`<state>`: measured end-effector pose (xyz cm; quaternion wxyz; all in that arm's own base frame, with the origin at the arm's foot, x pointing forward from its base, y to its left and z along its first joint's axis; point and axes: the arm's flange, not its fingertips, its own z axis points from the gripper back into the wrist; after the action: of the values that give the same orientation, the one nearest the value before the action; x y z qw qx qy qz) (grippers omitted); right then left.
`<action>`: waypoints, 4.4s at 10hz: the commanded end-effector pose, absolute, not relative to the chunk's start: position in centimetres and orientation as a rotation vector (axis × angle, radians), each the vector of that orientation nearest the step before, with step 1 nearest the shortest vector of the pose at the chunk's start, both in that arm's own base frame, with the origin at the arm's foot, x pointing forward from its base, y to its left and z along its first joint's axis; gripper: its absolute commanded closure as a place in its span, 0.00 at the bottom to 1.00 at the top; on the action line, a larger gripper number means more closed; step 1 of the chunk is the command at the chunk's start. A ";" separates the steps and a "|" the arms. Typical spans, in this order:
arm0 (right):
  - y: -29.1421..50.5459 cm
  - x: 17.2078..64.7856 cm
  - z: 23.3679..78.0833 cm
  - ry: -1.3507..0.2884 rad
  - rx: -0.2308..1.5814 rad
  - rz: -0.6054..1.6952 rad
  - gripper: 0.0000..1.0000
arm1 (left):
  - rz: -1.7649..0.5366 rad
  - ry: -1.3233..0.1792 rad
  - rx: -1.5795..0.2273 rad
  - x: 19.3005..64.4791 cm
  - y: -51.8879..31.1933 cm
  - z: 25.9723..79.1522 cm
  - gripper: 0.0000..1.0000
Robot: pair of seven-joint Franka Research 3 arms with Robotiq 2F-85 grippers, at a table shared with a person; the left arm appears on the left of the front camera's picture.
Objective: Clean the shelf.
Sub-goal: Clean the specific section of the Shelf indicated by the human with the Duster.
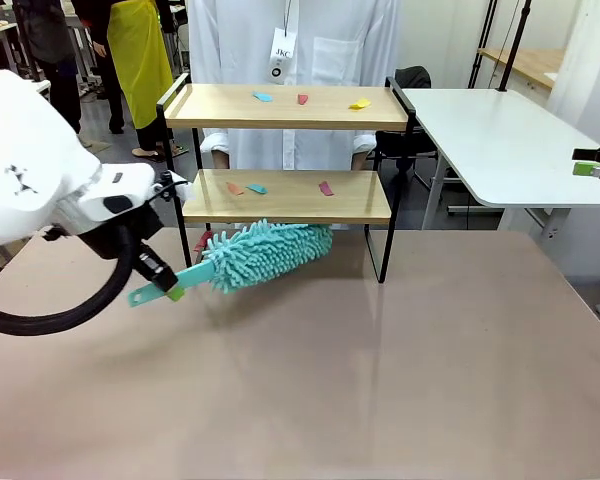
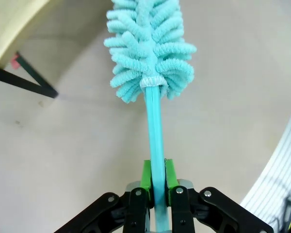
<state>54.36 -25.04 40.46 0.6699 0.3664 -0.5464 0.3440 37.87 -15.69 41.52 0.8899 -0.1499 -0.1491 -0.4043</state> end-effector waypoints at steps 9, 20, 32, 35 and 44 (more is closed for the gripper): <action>-24.8 54.4 40.7 -1.235 0.827 0.779 0.00 | -1.228 -0.030 -0.222 35.4 -10.7 52.9 0.87; -24.8 54.4 40.7 -1.235 0.827 0.779 0.00 | -1.294 0.266 0.055 35.0 -10.8 60.4 0.87; -24.8 54.4 40.7 -1.235 0.827 0.779 0.00 | -1.294 0.266 0.055 35.0 -10.8 60.4 0.87; -24.8 54.4 40.7 -1.235 0.827 0.779 0.00 | -1.294 0.266 0.055 35.0 -10.8 60.4 0.87; -24.8 54.4 40.7 -1.235 0.827 0.779 0.00 | -1.294 0.266 0.055 35.0 -10.8 60.4 0.87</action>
<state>54.37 -25.03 40.46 0.6699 0.3664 -0.5464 0.3441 35.30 -10.94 60.50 0.7867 0.0329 0.1346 -0.6016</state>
